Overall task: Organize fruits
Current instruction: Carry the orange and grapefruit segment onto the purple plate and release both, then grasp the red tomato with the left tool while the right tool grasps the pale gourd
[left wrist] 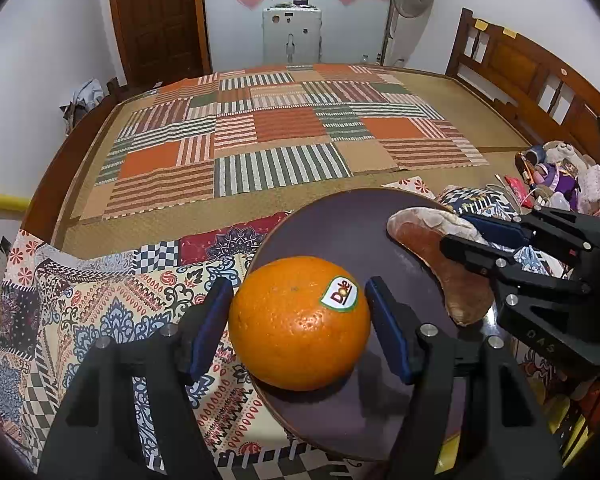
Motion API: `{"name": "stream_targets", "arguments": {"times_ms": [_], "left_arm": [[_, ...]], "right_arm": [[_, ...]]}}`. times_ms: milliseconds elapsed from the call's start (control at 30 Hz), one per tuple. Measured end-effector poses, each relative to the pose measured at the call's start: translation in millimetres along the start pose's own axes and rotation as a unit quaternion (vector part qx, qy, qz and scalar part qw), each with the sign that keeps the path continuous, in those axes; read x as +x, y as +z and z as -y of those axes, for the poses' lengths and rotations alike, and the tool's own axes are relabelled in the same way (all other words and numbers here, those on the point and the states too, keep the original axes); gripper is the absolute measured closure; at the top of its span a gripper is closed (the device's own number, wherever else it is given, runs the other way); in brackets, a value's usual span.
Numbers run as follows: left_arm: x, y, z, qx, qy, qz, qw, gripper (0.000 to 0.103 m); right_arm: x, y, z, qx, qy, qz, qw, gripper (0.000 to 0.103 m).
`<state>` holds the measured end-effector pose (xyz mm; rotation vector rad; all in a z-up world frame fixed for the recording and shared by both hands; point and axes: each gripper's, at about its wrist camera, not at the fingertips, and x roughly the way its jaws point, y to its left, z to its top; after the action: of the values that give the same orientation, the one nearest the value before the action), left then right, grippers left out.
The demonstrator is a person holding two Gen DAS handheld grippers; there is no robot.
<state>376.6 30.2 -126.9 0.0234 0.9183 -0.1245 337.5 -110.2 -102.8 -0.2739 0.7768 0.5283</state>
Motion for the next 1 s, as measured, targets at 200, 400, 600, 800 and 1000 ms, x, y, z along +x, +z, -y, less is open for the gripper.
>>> {"name": "stream_targets", "arguments": {"times_ms": [200, 400, 600, 800, 1000], "left_arm": [[-1.3, 0.0, 6.1, 0.012, -0.001, 0.003, 0.9999, 0.034], [-22.0, -0.7, 11.9, 0.018, 0.014, 0.035, 0.9991, 0.022], [-53.9, -9.2, 10.5, 0.004, 0.016, 0.062, 0.9979, 0.022], [-98.6, -26.2, 13.2, 0.001, 0.024, 0.100, 0.9947, 0.022], [-134.5, -52.8, 17.5, 0.005, 0.029, 0.121, 0.9923, 0.022]], "right_arm": [[-1.5, 0.9, 1.2, 0.000, -0.009, 0.000, 1.000, 0.068], [-20.7, -2.4, 2.1, 0.009, -0.012, 0.020, 1.000, 0.053], [-55.6, -9.5, -4.8, 0.010, -0.013, 0.052, 0.999, 0.053], [-92.7, -23.5, -19.6, -0.002, -0.014, 0.082, 0.997, 0.053], [-120.7, -41.6, -32.2, -0.010, -0.007, 0.099, 0.995, 0.053]]}}
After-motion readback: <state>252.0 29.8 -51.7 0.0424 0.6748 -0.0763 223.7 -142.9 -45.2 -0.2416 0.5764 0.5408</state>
